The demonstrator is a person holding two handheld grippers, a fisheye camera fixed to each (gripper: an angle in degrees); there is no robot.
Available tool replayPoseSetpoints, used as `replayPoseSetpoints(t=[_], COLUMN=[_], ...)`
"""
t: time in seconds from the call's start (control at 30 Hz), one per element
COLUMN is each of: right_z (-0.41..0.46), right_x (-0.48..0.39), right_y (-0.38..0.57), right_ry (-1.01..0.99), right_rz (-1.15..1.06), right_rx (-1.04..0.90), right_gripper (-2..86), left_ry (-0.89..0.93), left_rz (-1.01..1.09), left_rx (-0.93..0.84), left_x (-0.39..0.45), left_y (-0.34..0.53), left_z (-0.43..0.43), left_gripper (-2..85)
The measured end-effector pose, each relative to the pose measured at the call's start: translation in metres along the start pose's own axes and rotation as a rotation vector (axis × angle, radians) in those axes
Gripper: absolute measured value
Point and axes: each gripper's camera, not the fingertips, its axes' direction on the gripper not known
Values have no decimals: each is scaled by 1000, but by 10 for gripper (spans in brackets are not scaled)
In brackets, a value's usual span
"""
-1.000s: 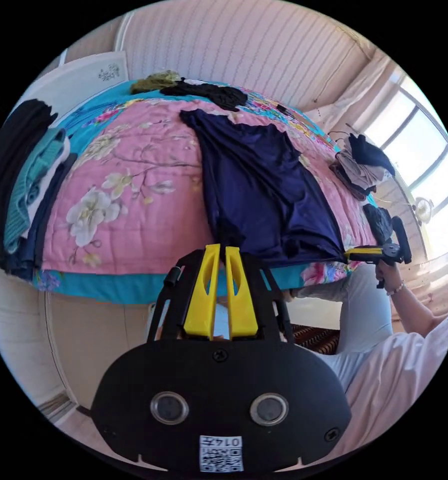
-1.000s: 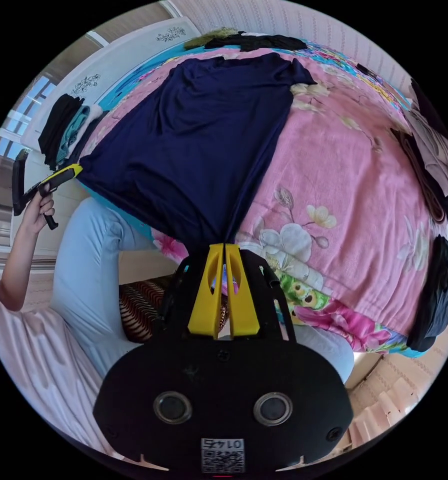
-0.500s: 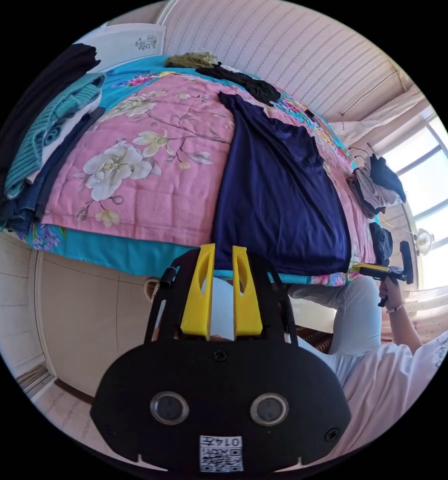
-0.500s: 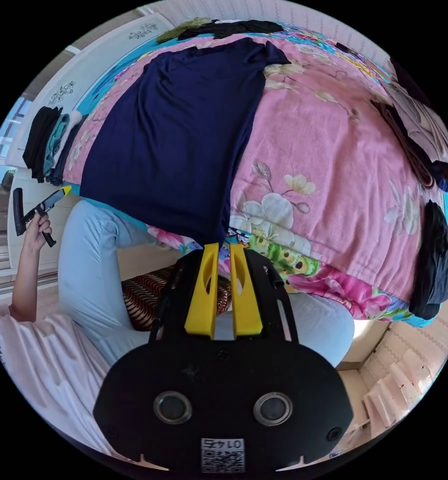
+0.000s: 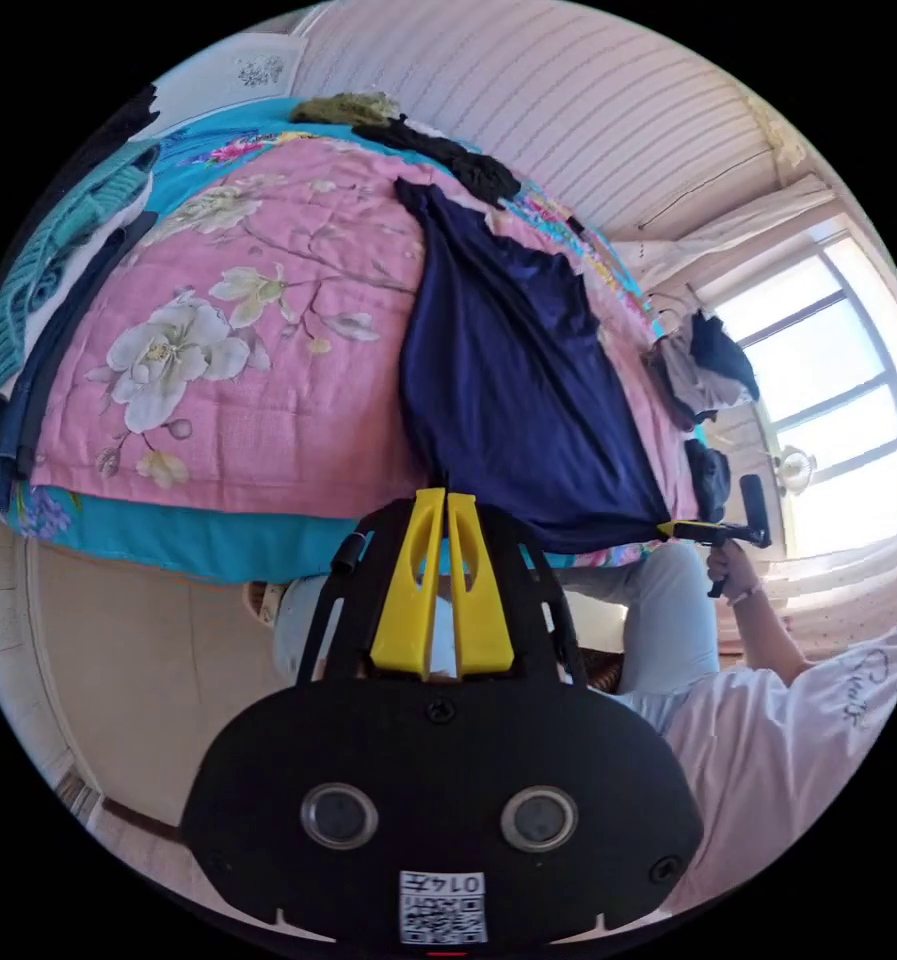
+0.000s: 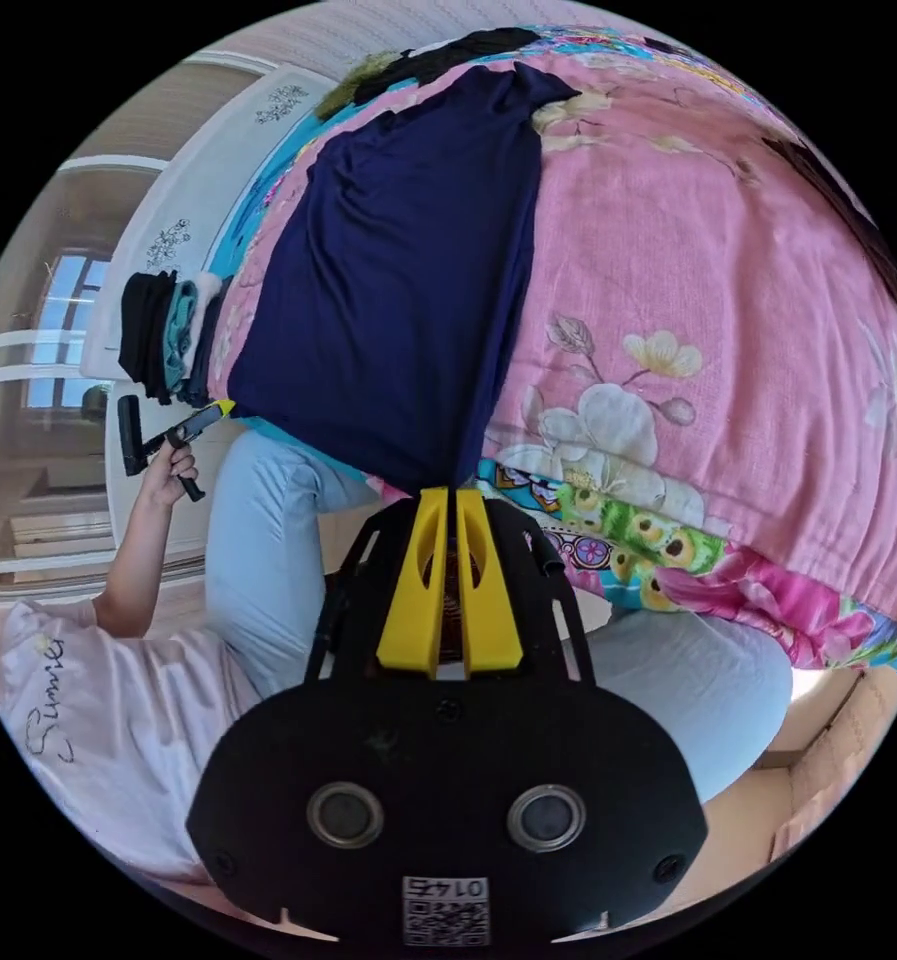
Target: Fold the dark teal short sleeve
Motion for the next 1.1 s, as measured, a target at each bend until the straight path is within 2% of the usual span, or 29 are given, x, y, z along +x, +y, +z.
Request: replayPoseSetpoints(t=[0.1, 0.17, 0.33, 0.47, 0.6, 0.73, 0.83, 0.9, 1.0, 1.1], right_z=[-59, -101, -234, -322, -388, -405, -415, -436, -473, -486], right_x=[-2, -7, -59, -116, -158, -152, -147, -156, -172, -186], right_y=[28, 47, 108, 127, 83, -25, -81, -89, -79, -62], right_ry=[-217, -345, -546, -482, -307, -126, -38, -59, -160, -258], right_rz=[-46, -105, -435, -636, -653, -422, -280, -279, -341, -450], right_rx=[165, 298, 610, 710, 728, 649, 686, 809, 1037, 1138], right_gripper=[5, 3, 1, 0, -1, -1, -1, -1, -1, -1], left_ry=[123, 229, 359, 378, 345, 112, 18, -17, 55, 58], left_rz=[54, 117, 326, 488, 477, 387, 361, 361, 350, 390], left_rx=[129, 291, 589, 746, 704, 529, 566, 641, 786, 807], left_x=[16, 35, 95, 146, 167, 181, 202, 220, 238, 242], left_y=[10, 20, 33, 6, -73, -195, -249, -267, -279, -274], left_z=[-48, -106, -237, -320, -326, -269, -248, -253, -272, -273], left_gripper=[-10, -10, -10, -10, -10, -10, -10, -10, -10, -10])
